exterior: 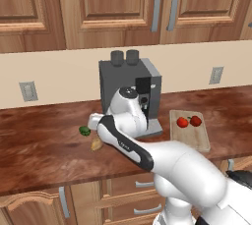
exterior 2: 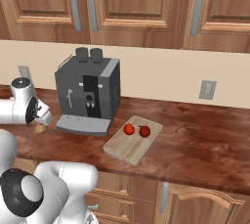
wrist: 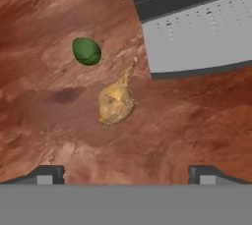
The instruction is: Place the avocado, onion, tomato, and bell pepper on the cutting board.
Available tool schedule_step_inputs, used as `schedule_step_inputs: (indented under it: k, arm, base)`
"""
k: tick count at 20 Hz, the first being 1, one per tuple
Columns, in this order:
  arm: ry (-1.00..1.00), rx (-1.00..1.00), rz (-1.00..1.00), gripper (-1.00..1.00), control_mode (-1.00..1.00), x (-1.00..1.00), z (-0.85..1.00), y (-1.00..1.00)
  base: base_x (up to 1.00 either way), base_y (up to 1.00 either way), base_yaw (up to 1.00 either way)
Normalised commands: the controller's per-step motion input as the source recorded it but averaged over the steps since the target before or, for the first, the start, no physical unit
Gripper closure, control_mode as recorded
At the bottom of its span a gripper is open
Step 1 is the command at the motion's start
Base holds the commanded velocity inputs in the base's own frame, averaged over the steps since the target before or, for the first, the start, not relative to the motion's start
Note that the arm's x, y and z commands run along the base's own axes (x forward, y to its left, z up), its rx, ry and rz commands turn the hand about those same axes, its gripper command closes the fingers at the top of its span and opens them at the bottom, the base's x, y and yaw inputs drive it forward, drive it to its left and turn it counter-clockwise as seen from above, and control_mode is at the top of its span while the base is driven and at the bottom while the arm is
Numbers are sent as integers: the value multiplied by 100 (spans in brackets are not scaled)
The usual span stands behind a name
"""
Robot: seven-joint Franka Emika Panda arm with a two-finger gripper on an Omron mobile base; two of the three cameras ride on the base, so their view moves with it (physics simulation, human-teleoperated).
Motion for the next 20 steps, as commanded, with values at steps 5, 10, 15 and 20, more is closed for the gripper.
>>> schedule_step_inputs:
  k: [5, 10, 15, 20]
  arm:
    - [1, 0, 0, -100, -100, 16, -26, 10]
    - [0, 0, 0, -100, -100, 16, -25, 11]
    - [0, 0, 0, -100, -100, 13, -24, 11]
    - [0, 0, 0, -100, -100, 7, -18, 7]
  base:
    - [0, 0, 0]
    - [0, 0, 0]
    - [0, 0, 0]
    - [0, 0, 0]
